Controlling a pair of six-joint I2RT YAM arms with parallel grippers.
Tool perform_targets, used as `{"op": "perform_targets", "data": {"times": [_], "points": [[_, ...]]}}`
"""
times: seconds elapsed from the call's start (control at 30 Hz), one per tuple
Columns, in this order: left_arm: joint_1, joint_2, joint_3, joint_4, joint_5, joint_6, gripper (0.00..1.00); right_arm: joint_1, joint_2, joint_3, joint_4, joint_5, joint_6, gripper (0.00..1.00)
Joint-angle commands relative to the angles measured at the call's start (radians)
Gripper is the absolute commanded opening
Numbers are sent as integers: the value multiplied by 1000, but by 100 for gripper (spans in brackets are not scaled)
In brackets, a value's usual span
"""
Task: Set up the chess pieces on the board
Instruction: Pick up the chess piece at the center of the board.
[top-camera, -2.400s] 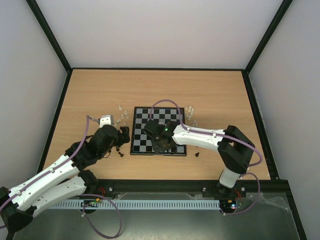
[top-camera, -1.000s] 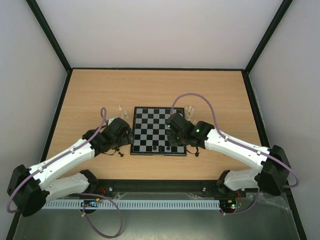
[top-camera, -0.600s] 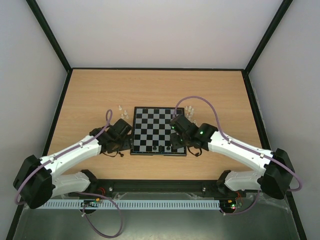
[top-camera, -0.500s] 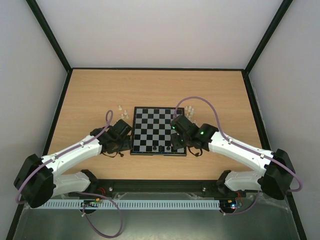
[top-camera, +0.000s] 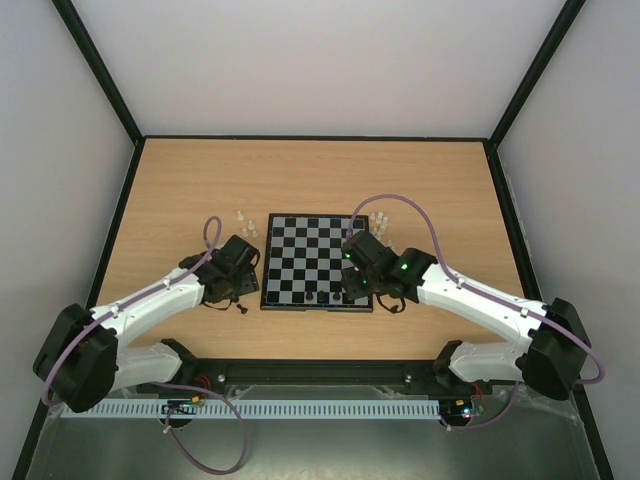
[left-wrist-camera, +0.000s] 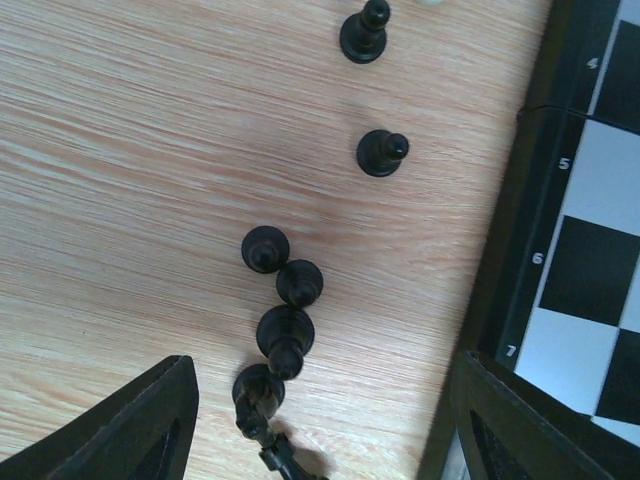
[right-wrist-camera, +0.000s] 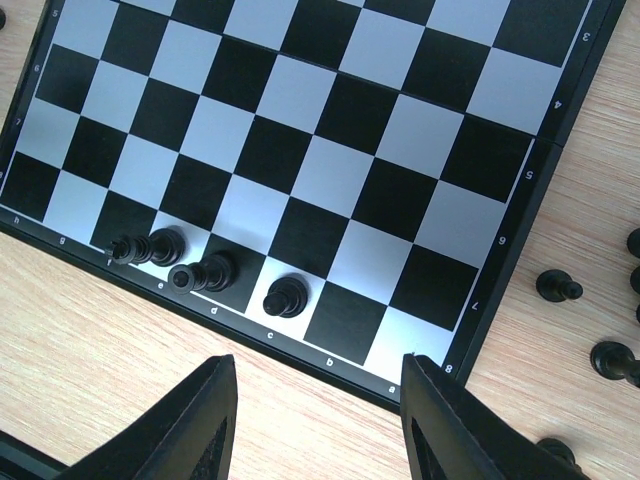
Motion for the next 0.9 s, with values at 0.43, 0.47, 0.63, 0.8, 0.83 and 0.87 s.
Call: {"op": "perform_targets", "data": {"times": [0.43, 0.47, 0.63, 0.8, 0.83, 0.87], "points": [[31, 61, -50, 84, -10, 51, 39, -3, -26, -38, -9, -2, -9, 45], [35, 62, -51, 84, -10, 53, 38, -3, -26, -39, -9, -3, -8, 45], [41, 67, -64, 98, -9, 60, 30, -3, -28, -43, -7, 0, -7, 45], [46, 81, -64, 107, -10, 66, 21, -3, -30, -46, -6, 3, -6, 45], [46, 80, -63, 105, -12, 67, 19, -4, -30, -44, -7, 1, -7, 45], [45, 81, -63, 104, -15, 67, 17, -4, -30, -46, -7, 0, -6, 45]]}}
